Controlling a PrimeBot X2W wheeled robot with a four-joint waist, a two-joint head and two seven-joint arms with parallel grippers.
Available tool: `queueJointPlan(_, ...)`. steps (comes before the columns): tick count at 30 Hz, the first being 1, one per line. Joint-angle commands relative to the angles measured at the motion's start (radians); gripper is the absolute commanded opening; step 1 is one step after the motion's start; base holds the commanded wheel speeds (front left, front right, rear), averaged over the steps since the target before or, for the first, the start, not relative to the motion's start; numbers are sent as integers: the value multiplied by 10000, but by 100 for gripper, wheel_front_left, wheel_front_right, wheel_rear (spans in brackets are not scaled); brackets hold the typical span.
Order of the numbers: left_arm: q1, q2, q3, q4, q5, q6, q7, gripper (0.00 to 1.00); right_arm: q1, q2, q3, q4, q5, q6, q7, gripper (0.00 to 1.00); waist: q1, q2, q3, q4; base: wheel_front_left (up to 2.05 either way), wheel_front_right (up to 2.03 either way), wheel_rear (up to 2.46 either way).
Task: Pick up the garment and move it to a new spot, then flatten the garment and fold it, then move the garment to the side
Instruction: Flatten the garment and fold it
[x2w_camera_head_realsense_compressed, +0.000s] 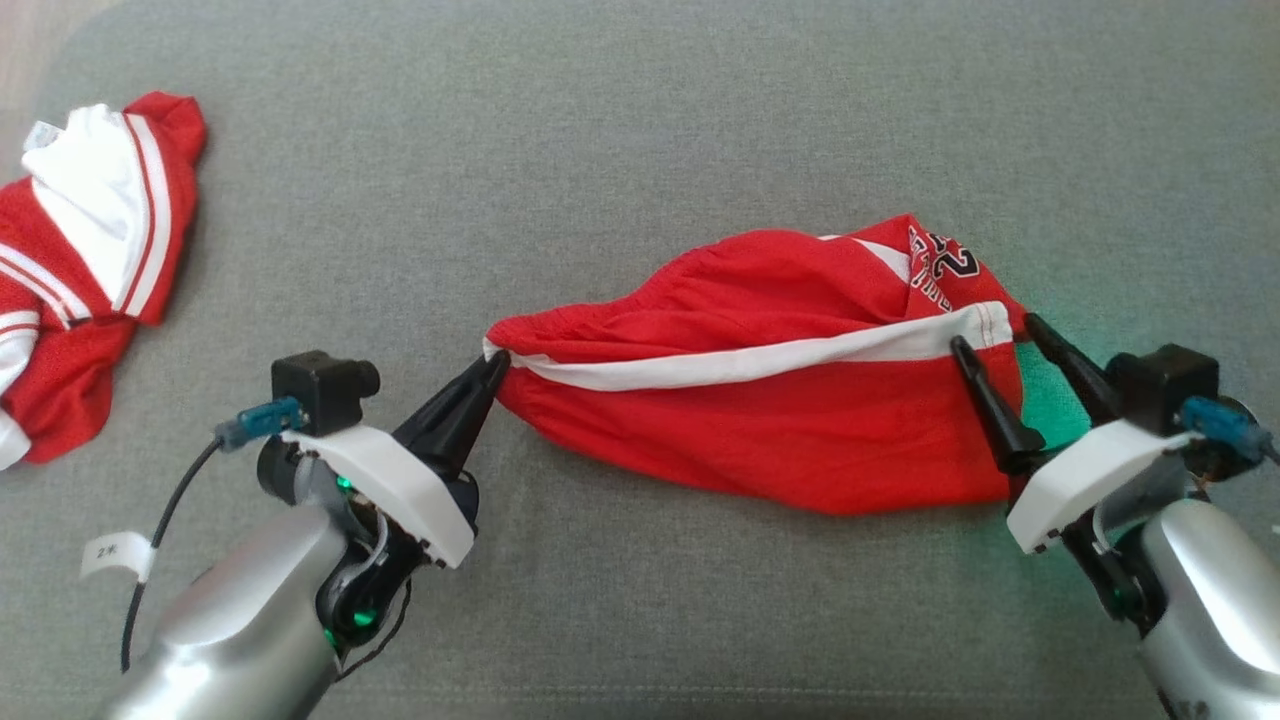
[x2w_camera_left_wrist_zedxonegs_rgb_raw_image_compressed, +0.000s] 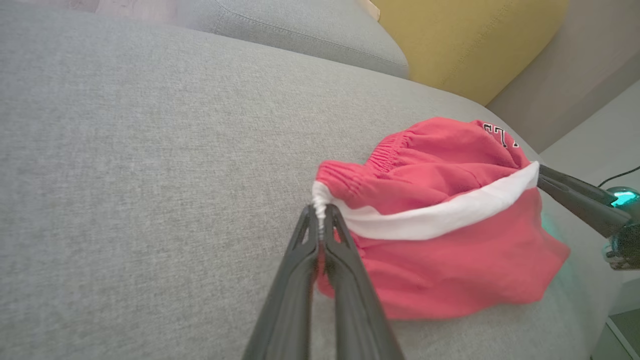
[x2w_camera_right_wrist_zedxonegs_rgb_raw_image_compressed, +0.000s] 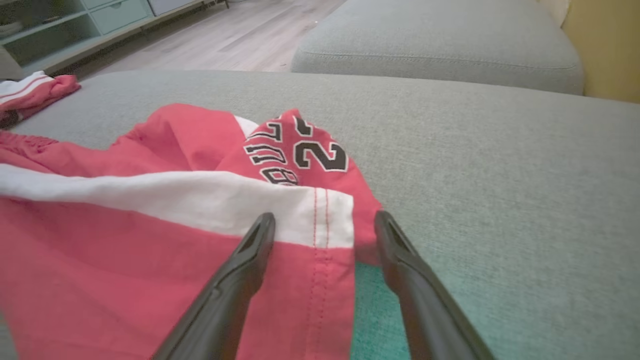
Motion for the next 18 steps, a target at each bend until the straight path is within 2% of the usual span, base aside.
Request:
queueJointPlan(1, -230, 197, 499, -134, 119, -49, -132, 0, -260, -289, 289, -347, 286, -7, 92, 100, 0, 0, 48, -21, 0, 0, 0)
queueJointPlan(9, -260, 50, 571, -14, 425, -64, -133, 0, -824, -956, 1443, -258, 1942, -7, 682, 100, 0, 0, 186, 67, 0, 0, 0)
queueJointPlan(10, -268, 45, 539, -8, 432, -64, -133, 0, -895, -1045, 1595, -281, 2084, -7, 674, 96, 0, 0, 190, 86, 0, 0, 0)
queueJointPlan(12, -276, 42, 472, 8, 446, -65, -133, 0, -1021, -1208, 1808, -316, 2287, -7, 573, 74, 0, 0, 181, 113, 0, 0, 0)
queueJointPlan(13, -273, 43, 451, 15, 450, -65, -133, 0, -1075, -1275, 1891, -349, 2380, -7, 492, 72, 0, 0, 172, 117, 0, 0, 0)
queueJointPlan(14, -263, 44, 439, 21, 453, -65, -133, 0, -1121, -1333, 1959, -369, 2453, -7, 413, 64, 0, 0, 159, 114, 0, 0, 0)
queueJointPlan(15, -247, 46, 430, 29, 456, -65, -133, 0, -1152, -1375, 2036, -388, 2548, -7, 352, 49, 0, 0, 138, 105, 0, 0, 0)
queueJointPlan(16, -227, 46, 424, 38, 454, -65, -133, 0, -1171, -1403, 2087, -383, 2663, -7, 307, 39, 0, 0, 117, 94, 0, 0, 0)
queueJointPlan(18, -196, 36, 416, 62, 438, -66, -133, 0, -1219, -1480, 2237, -364, 2839, -7, 250, 0, 0, 0, 83, 92, 0, 0, 0)
